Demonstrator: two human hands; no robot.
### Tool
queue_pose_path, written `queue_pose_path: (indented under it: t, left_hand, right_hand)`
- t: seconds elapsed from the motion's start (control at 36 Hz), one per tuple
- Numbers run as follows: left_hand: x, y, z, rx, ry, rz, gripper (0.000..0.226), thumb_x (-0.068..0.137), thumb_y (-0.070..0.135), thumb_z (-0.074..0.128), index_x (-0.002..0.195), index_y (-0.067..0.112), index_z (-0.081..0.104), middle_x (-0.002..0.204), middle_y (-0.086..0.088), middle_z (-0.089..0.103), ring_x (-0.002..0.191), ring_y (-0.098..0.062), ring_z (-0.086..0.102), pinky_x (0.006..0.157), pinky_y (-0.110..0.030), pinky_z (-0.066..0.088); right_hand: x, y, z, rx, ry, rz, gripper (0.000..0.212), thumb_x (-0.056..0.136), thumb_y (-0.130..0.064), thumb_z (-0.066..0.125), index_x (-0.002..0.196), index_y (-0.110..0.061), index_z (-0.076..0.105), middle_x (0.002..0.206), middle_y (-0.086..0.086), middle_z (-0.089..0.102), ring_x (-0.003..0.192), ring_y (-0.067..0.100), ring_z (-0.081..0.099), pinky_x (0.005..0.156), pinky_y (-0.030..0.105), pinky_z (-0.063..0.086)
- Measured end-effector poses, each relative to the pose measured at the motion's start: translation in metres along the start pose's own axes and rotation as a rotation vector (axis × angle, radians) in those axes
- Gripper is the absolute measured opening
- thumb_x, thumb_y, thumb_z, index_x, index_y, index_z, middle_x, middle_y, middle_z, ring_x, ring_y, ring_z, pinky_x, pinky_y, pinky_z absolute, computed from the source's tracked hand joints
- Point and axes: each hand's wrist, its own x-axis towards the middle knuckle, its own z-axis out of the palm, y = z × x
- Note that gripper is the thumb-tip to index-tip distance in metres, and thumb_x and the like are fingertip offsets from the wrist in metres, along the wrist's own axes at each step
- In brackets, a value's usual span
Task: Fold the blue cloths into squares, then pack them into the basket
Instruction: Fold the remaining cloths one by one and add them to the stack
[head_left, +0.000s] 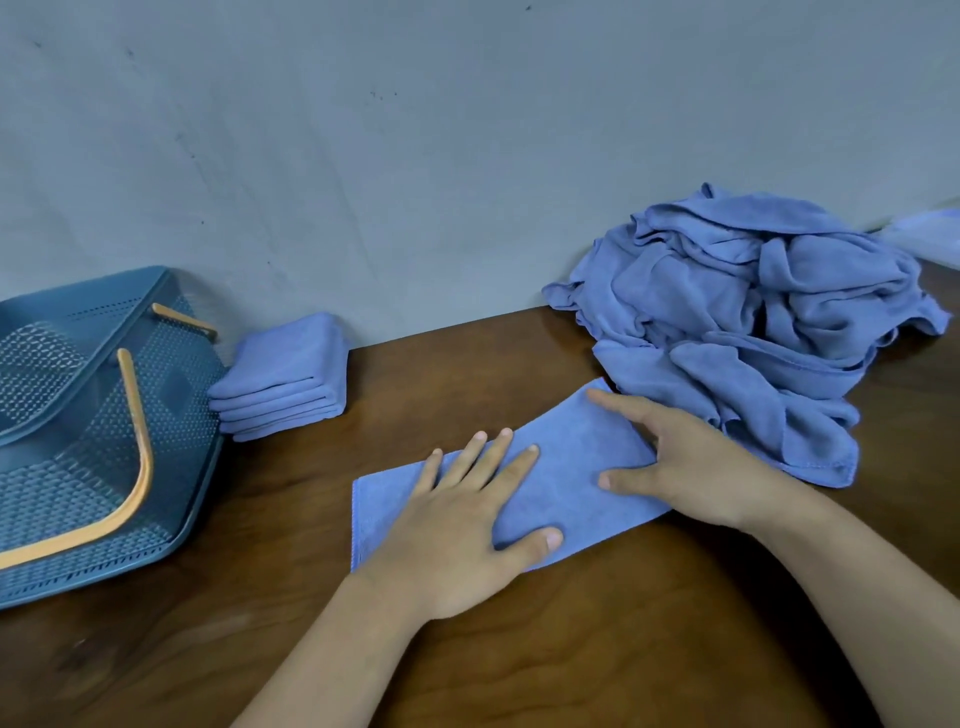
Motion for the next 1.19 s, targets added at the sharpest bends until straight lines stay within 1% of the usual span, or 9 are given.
queue_pose_path:
  t: [0.31, 0.61, 0.72, 0.83, 0.94, 1.0, 1.03, 1.11, 1.19]
  left_hand:
    - [-0.037, -0.046, -0.010, 0.036, -0.016, -0.034, 0.076, 0.094, 0.089, 0.021, 0.159, 0.062, -0.010, 0.165, 0.038, -0.024, 0.150, 0.012, -0.030, 0.132, -0.043, -0.009]
    - [-0.096, -0.104, -0.007, -0.275, 0.107, -0.112, 0.071, 0.092, 0.081, 0.046, 0.157, 0.057, 0.030, 0.162, 0.047, 0.008, 0.151, 0.021, -0.002, 0.132, -0.032, 0.002]
    - [-0.094, -0.107, -0.011, -0.317, 0.127, -0.109, 0.069, 0.088, 0.080, 0.052, 0.151, 0.059, 0.037, 0.156, 0.052, 0.012, 0.139, 0.033, -0.003, 0.127, -0.024, 0.000]
    - [-0.092, -0.110, -0.006, -0.332, 0.146, -0.072, 0.068, 0.091, 0.079, 0.053, 0.153, 0.057, 0.036, 0.159, 0.047, 0.016, 0.142, 0.030, 0.002, 0.130, -0.029, 0.001]
    - [-0.089, -0.117, -0.004, -0.354, 0.153, -0.033, 0.068, 0.093, 0.077, 0.053, 0.155, 0.057, 0.034, 0.160, 0.043, 0.022, 0.141, 0.031, 0.004, 0.132, -0.035, 0.007]
    - [-0.087, -0.121, -0.004, -0.382, 0.169, -0.023, 0.071, 0.090, 0.078, 0.054, 0.155, 0.058, 0.034, 0.160, 0.042, 0.025, 0.143, 0.027, 0.009, 0.132, -0.036, 0.012]
    - [-0.086, -0.123, -0.003, -0.402, 0.177, -0.029, 0.073, 0.088, 0.080, 0.056, 0.154, 0.058, 0.034, 0.160, 0.042, 0.026, 0.145, 0.022, 0.013, 0.131, -0.036, 0.016]
    - [-0.086, -0.127, 0.001, -0.440, 0.200, -0.053, 0.082, 0.080, 0.086, 0.058, 0.153, 0.058, 0.033, 0.159, 0.041, 0.027, 0.152, 0.005, 0.022, 0.128, -0.037, 0.025]
    - [-0.087, -0.128, 0.004, -0.460, 0.219, -0.064, 0.088, 0.077, 0.084, 0.063, 0.154, 0.055, 0.033, 0.158, 0.038, 0.029, 0.151, 0.002, 0.025, 0.127, -0.036, 0.028]
  right_hand:
    - [0.001, 0.013, -0.011, -0.076, -0.027, 0.054, 0.094, 0.084, -0.046, 0.085, 0.160, -0.053, 0.030, 0.162, -0.028, 0.030, 0.151, -0.004, 0.026, 0.121, 0.026, 0.027]
    - [-0.008, -0.003, 0.001, 0.044, 0.075, 0.047, 0.065, 0.090, -0.037, 0.082, 0.145, -0.055, 0.052, 0.137, -0.036, 0.048, 0.129, -0.013, 0.045, 0.102, 0.018, 0.040]
    - [0.000, -0.017, 0.008, 0.023, 0.194, 0.064, 0.053, 0.097, -0.020, 0.072, 0.140, -0.048, 0.061, 0.145, -0.020, 0.059, 0.139, 0.002, 0.049, 0.120, 0.037, 0.040]
    - [-0.002, -0.058, 0.009, -0.050, 0.160, 0.064, 0.053, 0.099, -0.014, 0.066, 0.141, -0.047, 0.060, 0.132, -0.002, 0.067, 0.123, 0.009, 0.060, 0.103, 0.029, 0.049]
    - [-0.003, -0.101, 0.018, -0.171, 0.107, 0.055, 0.061, 0.097, -0.019, 0.064, 0.148, -0.051, 0.053, 0.137, 0.021, 0.061, 0.124, 0.031, 0.061, 0.106, 0.053, 0.051]
    - [-0.004, -0.118, 0.026, -0.184, 0.086, 0.038, 0.061, 0.098, -0.018, 0.063, 0.149, -0.051, 0.051, 0.120, 0.007, 0.070, 0.107, 0.009, 0.067, 0.102, 0.035, 0.052]
    - [-0.003, -0.125, 0.031, -0.195, 0.064, 0.033, 0.061, 0.099, -0.018, 0.062, 0.150, -0.050, 0.050, 0.111, -0.003, 0.070, 0.097, -0.001, 0.066, 0.080, 0.012, 0.048]
    - [0.003, -0.145, 0.050, -0.237, 0.015, 0.030, 0.062, 0.099, -0.019, 0.063, 0.152, -0.048, 0.047, 0.116, -0.016, 0.066, 0.098, -0.006, 0.061, 0.073, 0.012, 0.047]
    - [0.011, -0.153, 0.079, -0.247, -0.028, 0.030, 0.068, 0.097, -0.019, 0.065, 0.157, -0.043, 0.044, 0.146, -0.018, 0.055, 0.123, -0.006, 0.052, 0.089, 0.013, 0.042]
